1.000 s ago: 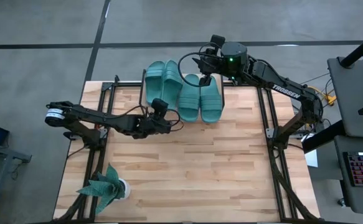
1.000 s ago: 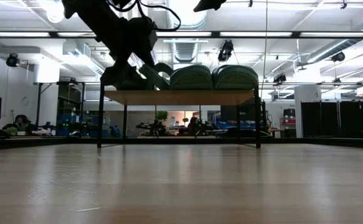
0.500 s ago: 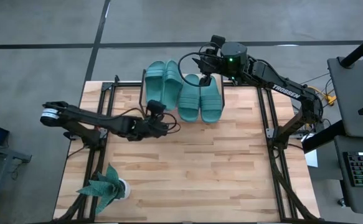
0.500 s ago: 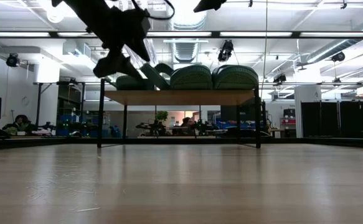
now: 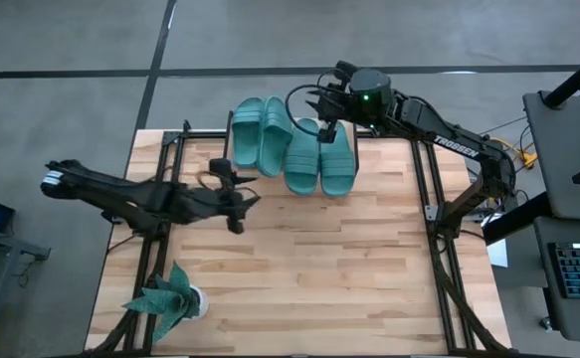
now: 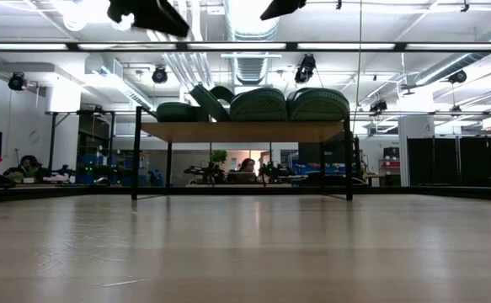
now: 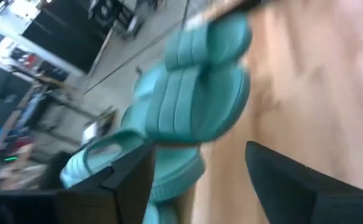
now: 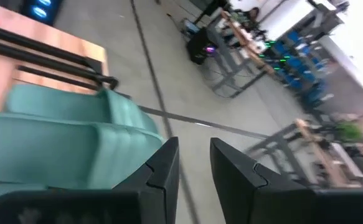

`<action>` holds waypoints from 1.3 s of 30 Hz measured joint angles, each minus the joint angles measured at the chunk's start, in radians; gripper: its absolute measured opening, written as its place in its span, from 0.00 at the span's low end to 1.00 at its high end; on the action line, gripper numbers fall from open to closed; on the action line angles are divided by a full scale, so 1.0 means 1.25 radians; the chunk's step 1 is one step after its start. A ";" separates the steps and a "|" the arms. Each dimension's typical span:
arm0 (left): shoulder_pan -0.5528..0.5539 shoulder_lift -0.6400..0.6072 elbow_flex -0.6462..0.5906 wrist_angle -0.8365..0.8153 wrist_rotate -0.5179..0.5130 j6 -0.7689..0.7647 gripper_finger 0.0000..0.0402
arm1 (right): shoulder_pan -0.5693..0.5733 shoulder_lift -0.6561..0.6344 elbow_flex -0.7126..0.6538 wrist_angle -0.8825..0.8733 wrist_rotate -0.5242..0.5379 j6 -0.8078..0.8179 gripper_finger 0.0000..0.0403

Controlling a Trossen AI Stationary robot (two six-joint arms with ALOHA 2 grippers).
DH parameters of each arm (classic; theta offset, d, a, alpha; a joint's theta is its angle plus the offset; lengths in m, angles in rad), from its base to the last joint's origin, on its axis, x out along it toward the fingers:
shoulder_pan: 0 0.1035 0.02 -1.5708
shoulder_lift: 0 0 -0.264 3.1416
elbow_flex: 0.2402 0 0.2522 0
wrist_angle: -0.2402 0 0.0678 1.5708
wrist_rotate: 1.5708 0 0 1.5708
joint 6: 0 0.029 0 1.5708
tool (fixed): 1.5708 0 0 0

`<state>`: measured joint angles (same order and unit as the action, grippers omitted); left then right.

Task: Pick and place slides into the shelf
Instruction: Put the green slide on the shelf

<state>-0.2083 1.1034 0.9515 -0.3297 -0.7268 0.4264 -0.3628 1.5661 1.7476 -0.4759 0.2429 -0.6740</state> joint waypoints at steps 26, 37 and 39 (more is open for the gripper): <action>-0.005 -0.488 -0.139 0.173 -0.046 -0.015 0.07 | 0.001 0.135 -0.055 0.066 -0.128 0.023 0.22; -0.005 -0.629 -0.203 0.200 -0.006 0.000 0.07 | 0.006 0.186 -0.055 0.084 -0.035 0.041 0.54; -0.004 -0.643 -0.214 0.207 -0.006 -0.001 0.07 | 0.006 0.197 -0.055 0.110 0.039 0.014 0.57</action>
<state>-0.2138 0.2994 0.6835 -0.0705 -0.7345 0.4255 -0.3552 1.8120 1.6791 -0.3383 0.2918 -0.6568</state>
